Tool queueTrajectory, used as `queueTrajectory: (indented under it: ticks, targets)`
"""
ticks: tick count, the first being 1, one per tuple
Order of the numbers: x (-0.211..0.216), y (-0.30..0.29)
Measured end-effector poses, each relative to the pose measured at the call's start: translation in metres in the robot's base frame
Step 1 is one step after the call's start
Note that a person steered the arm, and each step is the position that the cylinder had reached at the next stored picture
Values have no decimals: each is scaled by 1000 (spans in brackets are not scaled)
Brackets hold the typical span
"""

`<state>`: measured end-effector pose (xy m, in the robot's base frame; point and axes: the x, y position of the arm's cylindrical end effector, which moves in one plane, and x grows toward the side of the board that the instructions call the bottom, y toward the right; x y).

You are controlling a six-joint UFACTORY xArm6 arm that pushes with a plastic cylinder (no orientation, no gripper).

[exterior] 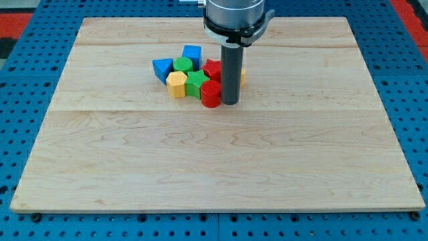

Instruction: Separate the green circle from a group of blocks

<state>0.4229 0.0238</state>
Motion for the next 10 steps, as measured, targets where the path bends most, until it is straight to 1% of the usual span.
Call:
queueTrajectory:
  ticks: [1, 3, 6, 7, 8, 10]
  targets:
    - [0, 0]
    - [-4, -41]
    - [-53, -70]
    - [-81, -74]
    - [-108, -101]
    - [-149, -190]
